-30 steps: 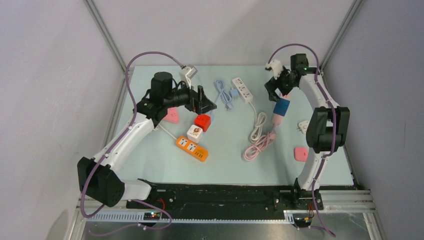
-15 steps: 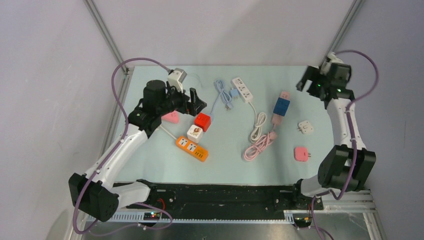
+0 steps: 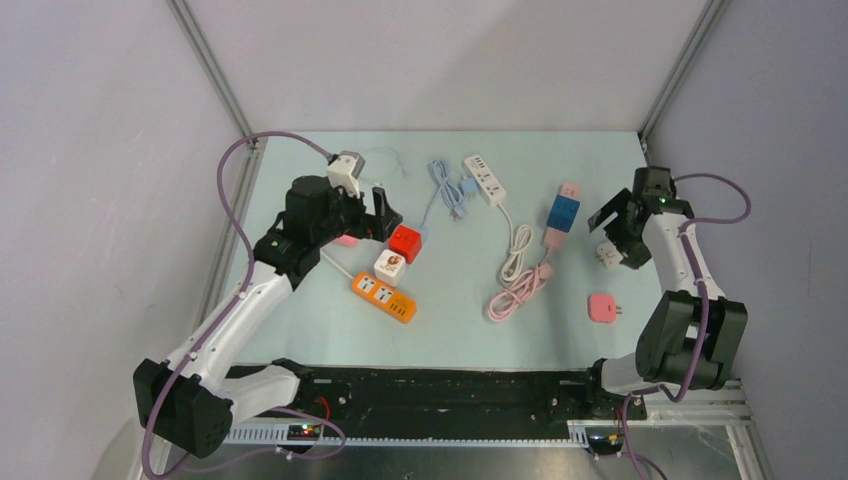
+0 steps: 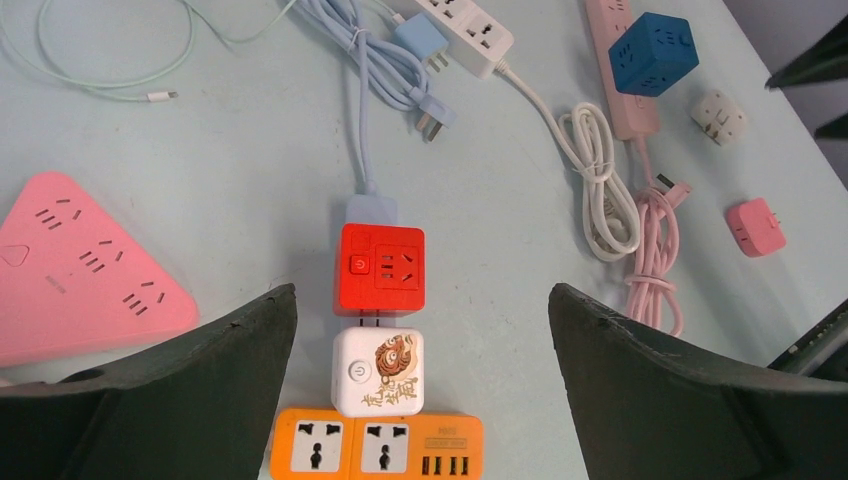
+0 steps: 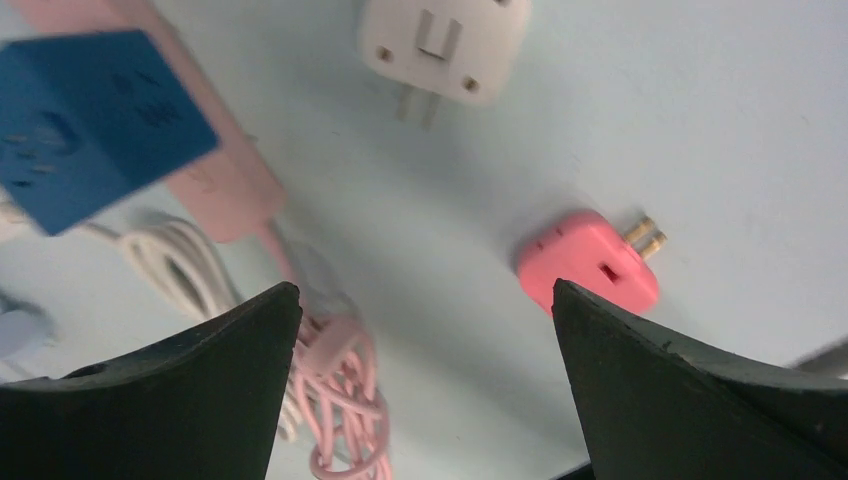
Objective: Insert the plug
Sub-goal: Pick up the plug from the center of the board, then insert the plug into the socket.
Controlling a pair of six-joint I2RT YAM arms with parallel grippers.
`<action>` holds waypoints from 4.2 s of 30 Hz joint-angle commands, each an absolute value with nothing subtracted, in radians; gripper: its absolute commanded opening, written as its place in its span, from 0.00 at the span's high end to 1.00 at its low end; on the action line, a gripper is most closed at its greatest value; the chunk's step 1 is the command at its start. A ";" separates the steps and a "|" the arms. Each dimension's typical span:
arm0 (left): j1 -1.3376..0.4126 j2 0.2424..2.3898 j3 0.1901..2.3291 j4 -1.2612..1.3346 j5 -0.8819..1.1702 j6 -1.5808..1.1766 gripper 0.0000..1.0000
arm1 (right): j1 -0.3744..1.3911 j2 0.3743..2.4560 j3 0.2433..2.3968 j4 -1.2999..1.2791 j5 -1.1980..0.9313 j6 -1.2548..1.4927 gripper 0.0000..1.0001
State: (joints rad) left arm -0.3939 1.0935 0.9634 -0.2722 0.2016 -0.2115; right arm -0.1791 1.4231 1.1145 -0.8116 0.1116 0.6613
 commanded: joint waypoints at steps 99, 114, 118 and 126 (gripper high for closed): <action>-0.519 1.180 1.104 -0.246 0.350 -0.279 0.02 | 0.158 1.176 1.086 -0.565 -0.001 1.262 0.73; -0.613 1.391 1.215 0.095 0.338 -0.493 0.04 | 0.346 1.382 1.274 -0.344 -0.274 1.474 0.73; -0.624 1.435 1.215 0.154 0.276 -0.566 0.06 | 0.367 1.403 1.306 -0.326 -0.301 1.502 0.73; -0.630 1.513 1.258 0.218 0.237 -0.632 0.12 | 0.403 1.462 1.398 -0.355 -0.376 1.560 0.73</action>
State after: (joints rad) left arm -0.6243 1.4963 1.1961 0.1158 0.2623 -0.5793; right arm 0.3874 1.4357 1.3090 -0.3664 -0.3183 1.5200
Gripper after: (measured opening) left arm 0.894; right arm 0.669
